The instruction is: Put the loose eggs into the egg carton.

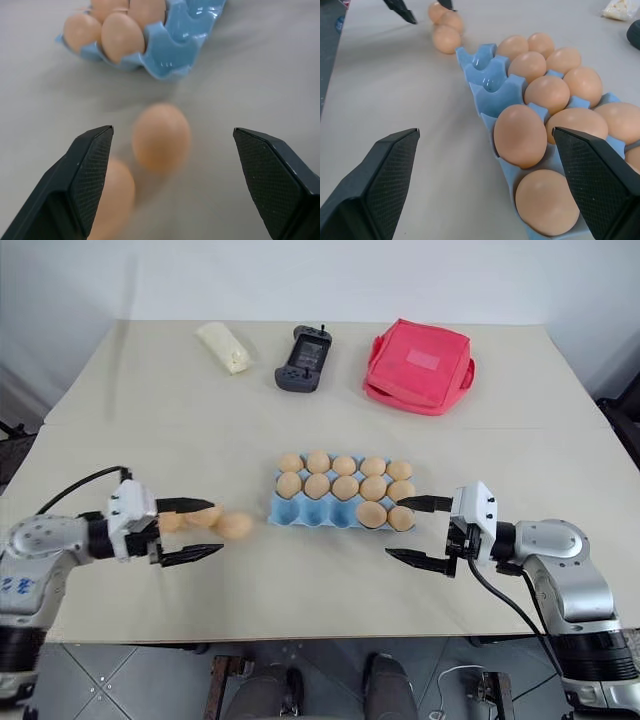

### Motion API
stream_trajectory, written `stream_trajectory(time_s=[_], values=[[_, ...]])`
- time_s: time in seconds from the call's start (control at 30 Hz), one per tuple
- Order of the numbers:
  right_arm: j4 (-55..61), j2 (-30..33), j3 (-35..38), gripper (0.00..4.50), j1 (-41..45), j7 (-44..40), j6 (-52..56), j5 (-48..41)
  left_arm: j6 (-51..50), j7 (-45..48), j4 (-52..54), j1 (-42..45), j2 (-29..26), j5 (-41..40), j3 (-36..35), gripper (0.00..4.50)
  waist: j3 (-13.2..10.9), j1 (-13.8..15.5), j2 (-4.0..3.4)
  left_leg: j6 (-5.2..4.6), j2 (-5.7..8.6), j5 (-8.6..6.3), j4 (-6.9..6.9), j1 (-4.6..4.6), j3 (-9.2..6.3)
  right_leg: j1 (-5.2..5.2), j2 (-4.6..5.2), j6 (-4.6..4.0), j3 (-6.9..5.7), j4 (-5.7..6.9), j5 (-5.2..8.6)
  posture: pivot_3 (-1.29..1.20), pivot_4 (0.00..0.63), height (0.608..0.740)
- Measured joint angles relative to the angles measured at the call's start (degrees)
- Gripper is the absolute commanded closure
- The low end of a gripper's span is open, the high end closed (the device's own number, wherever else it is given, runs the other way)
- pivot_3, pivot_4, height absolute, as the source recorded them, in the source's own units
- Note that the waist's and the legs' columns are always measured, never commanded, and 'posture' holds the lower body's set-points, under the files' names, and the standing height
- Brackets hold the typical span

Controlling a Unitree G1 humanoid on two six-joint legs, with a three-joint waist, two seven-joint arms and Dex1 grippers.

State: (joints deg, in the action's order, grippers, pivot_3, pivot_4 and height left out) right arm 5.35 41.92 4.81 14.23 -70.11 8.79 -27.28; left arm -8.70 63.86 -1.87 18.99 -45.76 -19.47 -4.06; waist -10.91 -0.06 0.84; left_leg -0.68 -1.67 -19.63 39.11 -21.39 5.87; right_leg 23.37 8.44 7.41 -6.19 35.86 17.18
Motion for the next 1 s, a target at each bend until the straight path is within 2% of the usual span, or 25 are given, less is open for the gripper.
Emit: stream_trajectory(time_s=[0.13,0.23,0.4,0.47,0.63,0.73,0.87,1.0], values=[[0.98,-0.22,-0.03,0.04,-0.04,0.79,0.06,0.06,1.23,0.09,-3.33,4.94,0.49,5.32,5.81,0.41,0.0,-0.25,0.0,0.0,0.06,0.0,0.01,0.05,0.2,0.04,-0.08,0.01,0.0,-0.02,-0.01,0.0,0.15,0.74],[1.78,-0.85,-0.03,0.0,-0.25,1.77,0.14,0.05,3.91,-0.18,-6.4,6.11,0.47,9.37,8.37,1.04,0.0,-0.16,0.0,0.01,0.02,-0.01,0.01,0.04,0.23,0.08,-0.15,0.0,-0.02,-0.02,-0.02,0.0,0.15,0.74],[3.75,-1.26,-0.03,0.0,-1.27,3.32,0.39,0.01,5.32,0.84,-7.96,7.97,0.19,11.21,9.6,2.59,0.0,-0.01,0.0,-0.01,-0.02,-0.01,0.07,0.04,0.21,0.04,-0.11,0.0,0.03,-0.02,-0.02,0.0,0.15,0.74],[3.8,-1.49,0.0,0.0,-1.46,3.88,0.57,0.01,5.31,0.84,-8.72,8.98,0.59,11.56,9.69,2.91,0.0,0.0,0.0,-0.03,-0.03,0.0,0.09,0.04,0.21,0.05,-0.1,-0.02,0.04,-0.01,-0.04,0.0,0.15,0.74],[4.57,-2.0,0.0,0.0,-2.01,4.82,0.8,0.01,0.34,2.18,-6.88,11.61,6.52,3.25,7.07,2.99,0.0,0.16,0.01,-0.05,-0.09,0.01,0.17,-0.03,0.15,0.04,-0.08,0.02,0.03,0.01,-0.09,0.0,0.15,0.74],[4.7,-2.04,0.1,0.0,-3.0,5.43,0.75,0.02,-2.75,3.57,-3.75,13.75,7.0,-0.83,5.99,2.99,0.0,0.11,0.01,-0.05,0.0,0.01,0.17,-0.04,0.14,0.04,-0.09,0.03,0.02,-0.01,-0.09,0.0,0.15,0.74],[4.66,-2.33,0.31,0.0,-4.24,6.76,0.38,0.08,-3.36,3.56,-3.24,16.63,10.12,-0.42,7.9,2.99,0.0,0.14,0.0,-0.06,0.09,0.02,0.21,-0.02,0.17,0.0,-0.1,0.03,0.02,-0.02,-0.1,0.0,0.15,0.74],[4.32,-2.34,1.36,0.0,-5.76,7.77,-0.53,0.33,-1.76,1.76,-8.85,21.37,20.07,2.57,13.46,2.99,0.0,1.24,0.01,-0.11,0.1,0.01,0.58,-0.16,0.26,-0.12,-0.17,0.05,-0.02,-0.03,-0.11,0.0,0.15,0.74]])
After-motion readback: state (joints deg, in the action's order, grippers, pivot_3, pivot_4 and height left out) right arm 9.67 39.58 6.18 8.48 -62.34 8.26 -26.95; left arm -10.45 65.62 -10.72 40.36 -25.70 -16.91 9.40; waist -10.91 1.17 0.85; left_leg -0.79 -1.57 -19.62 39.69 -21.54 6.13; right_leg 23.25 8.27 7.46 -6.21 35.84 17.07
